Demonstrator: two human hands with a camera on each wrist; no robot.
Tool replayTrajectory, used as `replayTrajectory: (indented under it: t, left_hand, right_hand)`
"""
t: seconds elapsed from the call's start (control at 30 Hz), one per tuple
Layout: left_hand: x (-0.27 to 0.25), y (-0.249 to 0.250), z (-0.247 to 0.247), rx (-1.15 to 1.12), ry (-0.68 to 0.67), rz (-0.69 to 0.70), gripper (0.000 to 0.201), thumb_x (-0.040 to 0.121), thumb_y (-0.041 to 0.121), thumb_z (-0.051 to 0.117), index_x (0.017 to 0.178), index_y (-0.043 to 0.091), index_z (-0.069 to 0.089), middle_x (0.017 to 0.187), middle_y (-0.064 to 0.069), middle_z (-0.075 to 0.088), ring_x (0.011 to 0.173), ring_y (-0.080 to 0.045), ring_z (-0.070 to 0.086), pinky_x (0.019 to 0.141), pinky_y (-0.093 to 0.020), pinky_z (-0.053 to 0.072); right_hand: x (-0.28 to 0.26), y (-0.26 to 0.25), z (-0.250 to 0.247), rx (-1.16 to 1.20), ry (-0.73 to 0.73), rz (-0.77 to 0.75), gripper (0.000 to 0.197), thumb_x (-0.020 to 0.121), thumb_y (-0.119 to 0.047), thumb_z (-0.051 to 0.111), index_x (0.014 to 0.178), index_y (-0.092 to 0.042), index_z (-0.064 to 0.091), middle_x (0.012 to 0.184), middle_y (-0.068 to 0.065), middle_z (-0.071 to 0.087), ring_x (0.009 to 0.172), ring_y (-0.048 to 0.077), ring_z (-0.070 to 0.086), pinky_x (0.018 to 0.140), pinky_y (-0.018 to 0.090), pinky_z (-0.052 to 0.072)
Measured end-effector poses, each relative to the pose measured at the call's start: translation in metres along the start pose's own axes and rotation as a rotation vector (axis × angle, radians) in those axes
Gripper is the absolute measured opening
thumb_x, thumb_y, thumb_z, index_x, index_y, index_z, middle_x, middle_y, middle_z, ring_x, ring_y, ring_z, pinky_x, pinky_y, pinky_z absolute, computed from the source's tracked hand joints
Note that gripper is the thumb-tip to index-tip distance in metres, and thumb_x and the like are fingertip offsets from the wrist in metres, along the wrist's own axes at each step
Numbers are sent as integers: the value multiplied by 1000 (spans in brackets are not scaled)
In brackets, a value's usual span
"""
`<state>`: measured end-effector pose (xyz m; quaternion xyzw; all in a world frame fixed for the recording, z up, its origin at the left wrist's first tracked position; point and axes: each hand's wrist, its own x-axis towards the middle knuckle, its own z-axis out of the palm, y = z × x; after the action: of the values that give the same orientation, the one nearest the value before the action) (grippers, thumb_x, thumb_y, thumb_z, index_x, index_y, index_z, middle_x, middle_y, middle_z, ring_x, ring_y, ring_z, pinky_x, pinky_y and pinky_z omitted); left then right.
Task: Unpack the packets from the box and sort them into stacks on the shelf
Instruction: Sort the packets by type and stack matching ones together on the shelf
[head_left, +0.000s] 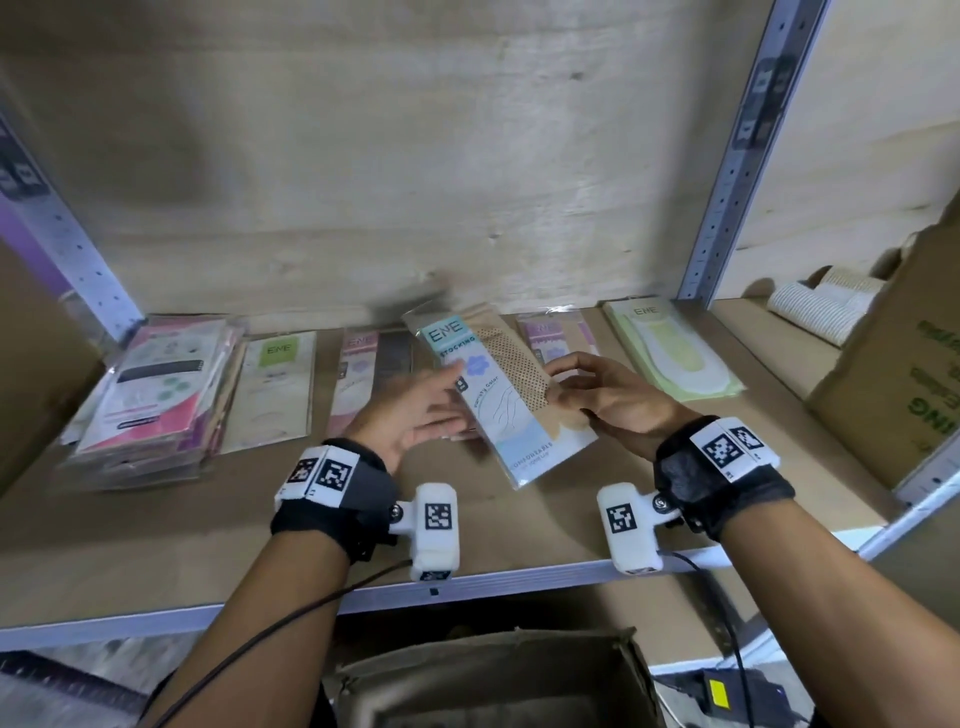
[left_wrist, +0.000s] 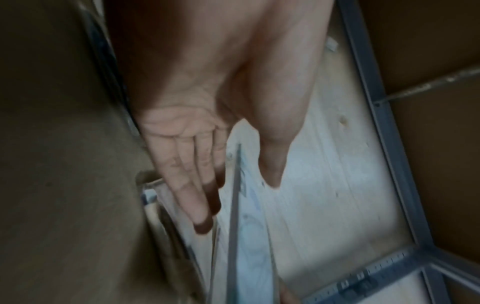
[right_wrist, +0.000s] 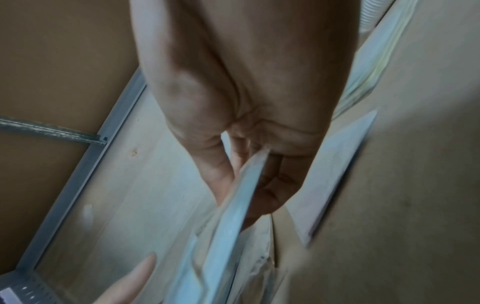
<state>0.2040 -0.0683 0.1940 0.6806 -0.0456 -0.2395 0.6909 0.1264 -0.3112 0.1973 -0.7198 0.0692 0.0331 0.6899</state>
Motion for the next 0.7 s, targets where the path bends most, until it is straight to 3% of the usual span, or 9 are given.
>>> replayTrajectory:
  t: [0.1, 0.17, 0.23, 0.3, 0.4, 0.47, 0.6, 0.7]
  left_hand:
    - [-3, -1, 17, 89, -85, 10, 38, 85, 25, 80, 117, 12, 65, 107, -11, 77, 93, -24, 77, 78, -31, 63]
    - [-1, 0, 25, 117, -76, 42, 41, 83, 11, 80, 120, 10, 63, 107, -14, 76, 86, -24, 77, 72, -28, 62]
    - [5, 4, 34, 164, -45, 72, 40, 84, 3, 77, 121, 9, 62, 103, -16, 75, 81, -22, 76, 68, -24, 63]
    - [14, 8, 42, 206, 5, 85, 39, 85, 0, 75, 122, 8, 62, 99, -15, 74, 78, -19, 75, 66, -23, 63]
    - [31, 15, 56, 218, 16, 85, 37, 84, 0, 76, 118, 2, 63, 101, -16, 73, 74, -17, 75, 61, -20, 60]
    - [43, 18, 67, 245, 6, 85, 35, 82, 0, 78, 115, 1, 63, 103, -16, 74, 78, -19, 75, 65, -23, 62]
    - [63, 21, 89, 354, 22, 85, 39, 79, -1, 81, 114, -5, 64, 108, -21, 73, 84, -25, 76, 75, -33, 64]
    - [71, 21, 101, 439, 21, 26, 50, 77, -1, 83, 121, -9, 62, 111, -24, 72, 86, -30, 76, 83, -40, 63]
  right_hand:
    - [8, 3, -2, -17, 144, -14, 29, 90, -5, 68, 118, -4, 61, 96, 14, 67, 53, 6, 54, 45, 19, 37]
    - [13, 4, -6, 12, 219, -13, 29, 90, -2, 66, 118, -2, 61, 94, 12, 65, 47, 1, 56, 41, 16, 39]
    - [18, 2, -12, 32, 269, 4, 30, 89, 0, 67, 117, -2, 60, 96, 11, 66, 52, 3, 62, 41, 16, 42]
    - [21, -1, -21, 7, 286, 31, 33, 88, -2, 69, 120, -3, 61, 105, 12, 68, 67, 11, 68, 45, 18, 47]
    - [27, -3, -34, -15, 303, 59, 39, 86, -3, 72, 123, -3, 60, 109, 13, 69, 84, 23, 70, 60, 28, 55]
    - [30, -4, -42, -67, 346, 80, 40, 85, -5, 73, 122, -4, 60, 111, 14, 69, 90, 28, 70, 71, 35, 55]
    - [35, -5, -53, -268, 400, 150, 43, 80, -10, 78, 120, -8, 61, 105, 8, 68, 81, 19, 64, 60, 26, 47]
    - [35, -6, -59, -414, 446, 190, 45, 74, -12, 83, 115, -11, 66, 110, 8, 67, 97, 23, 63, 72, 28, 49]
